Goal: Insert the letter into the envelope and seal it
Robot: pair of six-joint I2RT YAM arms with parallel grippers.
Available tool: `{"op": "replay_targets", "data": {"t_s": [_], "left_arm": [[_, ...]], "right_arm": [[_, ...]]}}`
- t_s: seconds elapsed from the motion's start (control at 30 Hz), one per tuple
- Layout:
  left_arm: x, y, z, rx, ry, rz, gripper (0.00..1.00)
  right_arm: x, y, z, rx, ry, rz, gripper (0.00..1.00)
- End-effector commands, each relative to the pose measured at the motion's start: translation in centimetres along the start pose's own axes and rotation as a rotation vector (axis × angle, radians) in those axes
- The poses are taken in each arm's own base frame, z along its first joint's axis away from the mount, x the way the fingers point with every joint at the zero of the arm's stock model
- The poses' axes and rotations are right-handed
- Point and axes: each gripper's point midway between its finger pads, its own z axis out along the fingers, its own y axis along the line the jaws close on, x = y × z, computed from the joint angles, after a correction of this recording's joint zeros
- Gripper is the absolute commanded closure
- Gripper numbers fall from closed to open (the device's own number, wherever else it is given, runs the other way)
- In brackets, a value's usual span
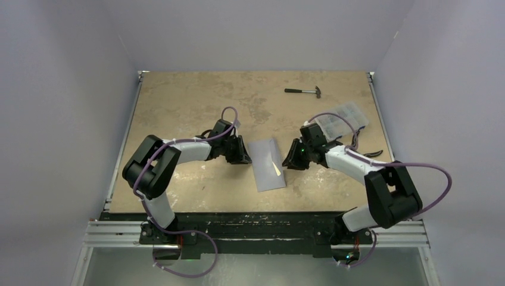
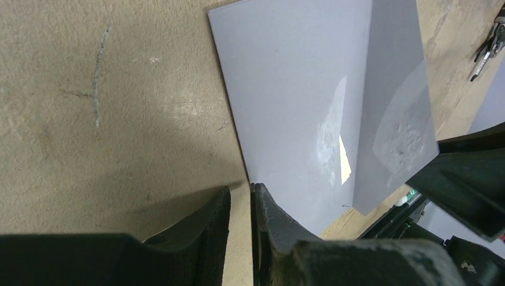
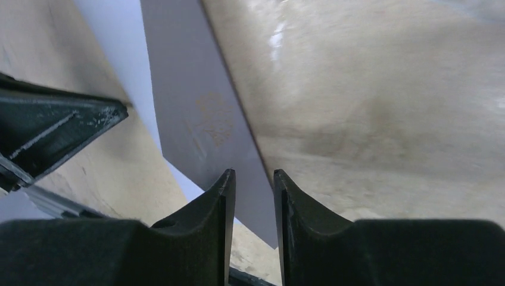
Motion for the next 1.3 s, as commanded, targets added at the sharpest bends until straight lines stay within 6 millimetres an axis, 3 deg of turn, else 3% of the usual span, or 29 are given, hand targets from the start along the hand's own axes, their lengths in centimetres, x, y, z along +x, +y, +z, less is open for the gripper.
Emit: {"op": "replay_targets", "data": {"t_s": [0.0,0.17,0.37,0.5,0.63,0.77,0.9,1.03,1.27], "left_arm": [[3.8,6.3,0.8,-0.214,0.109,-0.033,0.81],[4.0,6.3,1.0,-0.207,0.112,-0.044,0.83],[3.9,6.2,1.1,-0.201,0.106,-0.047,0.84],[3.8,6.3,1.2,-0.2,0.103,-0.048,0.84],[3.7,6.3,1.3,-0.202,0.103,-0.047,0.84],[2.9,6.2,1.0,-0.22,0.076,-0.035,0.84],[0.9,4.9,-0.1,-0.216,0.013,-0.003,0.84],[-0.8,3.0,-1.7,-0.181,-0.047,0.029,0.81],[-1.7,-0.4,-4.6,-0.069,-0.13,0.043,0.79]], "right_arm": [[0.0,4.6,0.8,-0.118,0.008,-0.117,0.69],[0.5,4.6,2.7,-0.044,0.009,-0.155,0.7],[-0.2,3.6,3.6,0.113,-0.047,-0.236,0.71],[-0.1,4.0,4.2,0.2,-0.081,-0.306,0.7],[0.8,4.2,5.3,0.293,-0.09,-0.383,0.63],[2.4,2.4,6.2,0.391,-0.061,-0.413,0.6],[4.0,0.4,6.7,0.429,-0.024,-0.404,0.63],[4.7,-0.3,7.0,0.426,-0.008,-0.4,0.69],[5.8,-0.9,7.8,0.423,0.032,-0.381,0.71]]}}
